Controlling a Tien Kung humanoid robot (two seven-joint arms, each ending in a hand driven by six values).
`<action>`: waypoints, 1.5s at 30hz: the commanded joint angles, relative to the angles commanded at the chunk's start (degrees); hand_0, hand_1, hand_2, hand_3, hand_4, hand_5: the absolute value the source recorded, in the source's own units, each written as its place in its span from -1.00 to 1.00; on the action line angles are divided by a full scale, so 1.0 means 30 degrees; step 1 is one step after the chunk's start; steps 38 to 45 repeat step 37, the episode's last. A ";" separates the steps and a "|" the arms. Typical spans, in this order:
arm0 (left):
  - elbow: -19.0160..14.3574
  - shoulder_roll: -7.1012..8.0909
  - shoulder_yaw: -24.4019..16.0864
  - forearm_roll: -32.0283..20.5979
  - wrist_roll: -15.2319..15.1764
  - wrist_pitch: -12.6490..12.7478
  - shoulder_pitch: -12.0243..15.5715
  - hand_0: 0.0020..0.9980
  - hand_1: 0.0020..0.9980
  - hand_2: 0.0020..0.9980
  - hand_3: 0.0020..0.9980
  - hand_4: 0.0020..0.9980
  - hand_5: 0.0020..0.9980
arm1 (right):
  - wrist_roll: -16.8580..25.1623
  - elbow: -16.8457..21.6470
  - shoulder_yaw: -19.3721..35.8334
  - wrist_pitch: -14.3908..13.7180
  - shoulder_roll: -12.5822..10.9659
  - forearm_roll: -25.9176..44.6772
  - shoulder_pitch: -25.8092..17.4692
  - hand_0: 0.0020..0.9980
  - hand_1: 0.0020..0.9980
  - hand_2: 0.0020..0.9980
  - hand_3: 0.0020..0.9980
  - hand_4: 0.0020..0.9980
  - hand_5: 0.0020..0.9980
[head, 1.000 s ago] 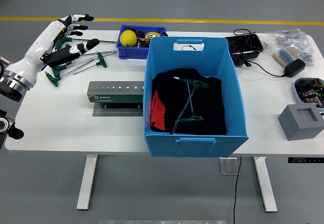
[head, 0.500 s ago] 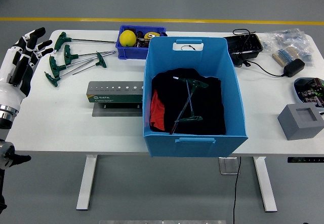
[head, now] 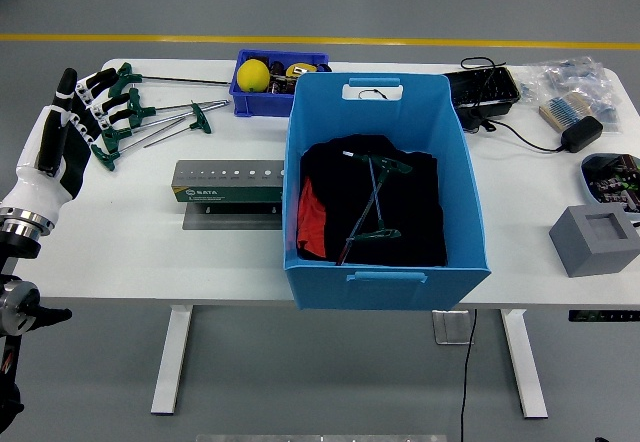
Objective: Lift tool from toolbox,place it in box,lift tool from toolbox,place it in box
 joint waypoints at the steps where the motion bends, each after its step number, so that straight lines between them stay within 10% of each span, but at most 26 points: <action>1: 0.0011 0.0010 0.0034 -0.0023 0.0044 -0.0035 0.0006 0.64 0.70 0.87 0.65 0.87 1.00 | -0.0004 0.0003 0.0011 -0.0002 0.0000 -0.0024 -0.0009 0.33 0.32 0.43 0.12 0.56 0.34; 45: 0.0555 0.0102 0.1136 0.0176 0.0395 -0.0045 0.0212 0.70 0.73 0.94 0.74 0.86 1.00 | 0.0113 0.0007 -0.0543 0.0088 0.0034 0.0573 -0.0052 0.33 0.32 0.44 0.12 0.57 0.34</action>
